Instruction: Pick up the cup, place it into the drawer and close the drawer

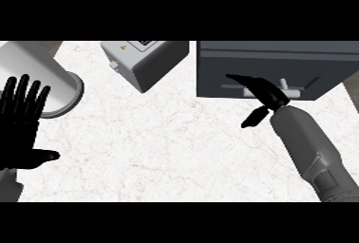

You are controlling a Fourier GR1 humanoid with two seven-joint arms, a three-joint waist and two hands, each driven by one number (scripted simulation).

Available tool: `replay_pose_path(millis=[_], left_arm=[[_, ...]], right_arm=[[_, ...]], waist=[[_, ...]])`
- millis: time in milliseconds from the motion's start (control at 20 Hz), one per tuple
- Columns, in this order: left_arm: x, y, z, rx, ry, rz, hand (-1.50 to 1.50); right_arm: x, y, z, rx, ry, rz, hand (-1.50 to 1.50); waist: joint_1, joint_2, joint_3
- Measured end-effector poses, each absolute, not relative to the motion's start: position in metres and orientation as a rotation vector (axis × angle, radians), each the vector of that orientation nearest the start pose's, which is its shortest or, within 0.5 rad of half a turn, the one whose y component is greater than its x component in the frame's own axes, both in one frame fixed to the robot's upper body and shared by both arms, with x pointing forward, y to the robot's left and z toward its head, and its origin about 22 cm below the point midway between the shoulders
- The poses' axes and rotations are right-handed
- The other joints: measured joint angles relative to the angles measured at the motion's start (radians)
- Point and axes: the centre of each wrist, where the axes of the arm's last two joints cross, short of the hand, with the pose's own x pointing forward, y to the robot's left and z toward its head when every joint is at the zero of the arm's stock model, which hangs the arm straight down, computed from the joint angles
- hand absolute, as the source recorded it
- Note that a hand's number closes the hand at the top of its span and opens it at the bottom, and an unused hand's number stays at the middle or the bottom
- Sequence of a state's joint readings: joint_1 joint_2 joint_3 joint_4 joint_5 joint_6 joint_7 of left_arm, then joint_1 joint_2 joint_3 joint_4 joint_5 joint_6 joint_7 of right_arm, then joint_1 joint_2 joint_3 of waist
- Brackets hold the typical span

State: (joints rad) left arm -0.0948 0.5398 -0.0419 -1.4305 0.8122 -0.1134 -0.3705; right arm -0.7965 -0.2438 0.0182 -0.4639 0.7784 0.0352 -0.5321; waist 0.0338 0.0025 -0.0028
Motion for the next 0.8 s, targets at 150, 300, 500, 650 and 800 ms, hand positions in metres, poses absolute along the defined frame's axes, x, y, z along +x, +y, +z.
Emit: replay_pose_path(millis=[150, 300, 500, 650, 800], left_arm=[[0.264, 0.344, 0.045, -0.296, -1.882, 0.185, -1.50], [0.266, 0.342, 0.048, -0.310, -1.888, 0.172, -1.50], [0.269, 0.341, 0.046, -0.315, -1.890, 0.165, -1.50], [0.272, 0.337, 0.044, -0.321, -1.889, 0.160, -1.50], [0.273, 0.336, 0.040, -0.321, -1.891, 0.149, -1.50]], right_arm=[[0.414, -0.253, 0.009, -0.347, -1.537, 1.221, -1.50], [0.418, -0.258, 0.012, -0.334, -1.531, 1.218, -1.50], [0.421, -0.266, 0.017, -0.288, -1.525, 1.230, -1.50], [0.423, -0.272, 0.019, -0.258, -1.516, 1.234, -1.50], [0.423, -0.273, 0.019, -0.245, -1.509, 1.225, -1.50]], waist=[[0.010, 0.001, 0.000], [0.018, 0.003, 0.000], [0.025, 0.005, -0.001], [0.032, 0.007, -0.001], [0.034, 0.006, -0.002]])
